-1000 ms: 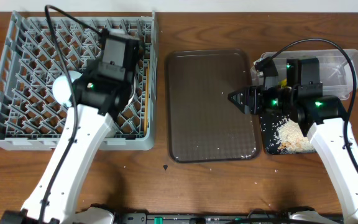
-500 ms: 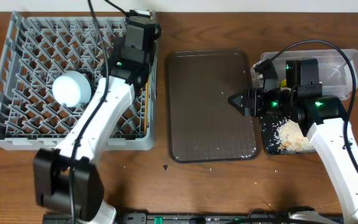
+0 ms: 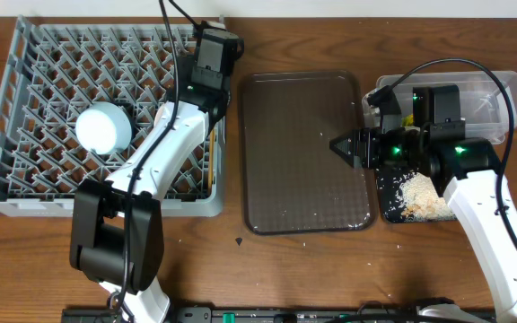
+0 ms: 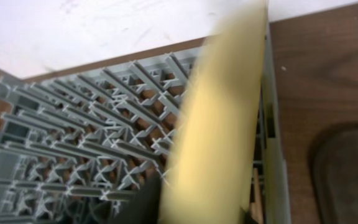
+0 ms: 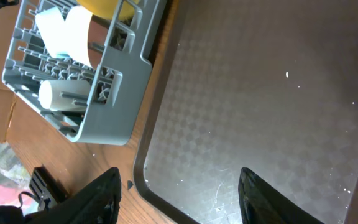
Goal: Sort waste into correct bins and load items into the dishwasher
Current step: 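Stand the yellow plate upright in the dish rack with the left gripper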
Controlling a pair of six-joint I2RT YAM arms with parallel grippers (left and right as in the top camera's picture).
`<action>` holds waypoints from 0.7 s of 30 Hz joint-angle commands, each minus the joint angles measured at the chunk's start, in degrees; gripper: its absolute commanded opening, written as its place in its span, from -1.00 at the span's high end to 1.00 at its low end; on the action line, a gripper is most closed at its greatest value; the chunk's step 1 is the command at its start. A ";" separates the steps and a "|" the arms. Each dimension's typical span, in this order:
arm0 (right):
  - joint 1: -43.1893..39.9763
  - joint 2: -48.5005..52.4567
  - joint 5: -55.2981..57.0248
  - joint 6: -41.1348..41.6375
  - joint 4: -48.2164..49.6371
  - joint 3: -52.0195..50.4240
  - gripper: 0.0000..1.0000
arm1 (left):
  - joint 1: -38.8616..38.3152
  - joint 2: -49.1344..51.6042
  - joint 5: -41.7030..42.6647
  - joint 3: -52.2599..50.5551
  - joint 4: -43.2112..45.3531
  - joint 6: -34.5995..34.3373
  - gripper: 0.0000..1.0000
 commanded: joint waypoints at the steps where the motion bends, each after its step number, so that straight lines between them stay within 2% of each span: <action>1: 0.85 -1.31 -0.09 -0.83 -0.22 0.28 -0.12 | -0.92 -0.66 -2.36 1.46 0.31 0.39 0.28; 4: 1.64 -1.31 -0.09 -0.83 -0.22 0.28 -0.11 | -2.08 -0.66 -2.34 1.46 0.28 0.42 0.07; 13: 2.47 -1.31 0.35 -0.85 -0.87 0.28 -0.11 | -4.94 -2.62 -2.36 1.49 0.31 0.63 -0.12; 21: 2.47 -1.31 1.62 -0.83 -1.75 0.28 -0.17 | -7.56 -10.91 -1.99 1.49 -0.90 0.57 -0.39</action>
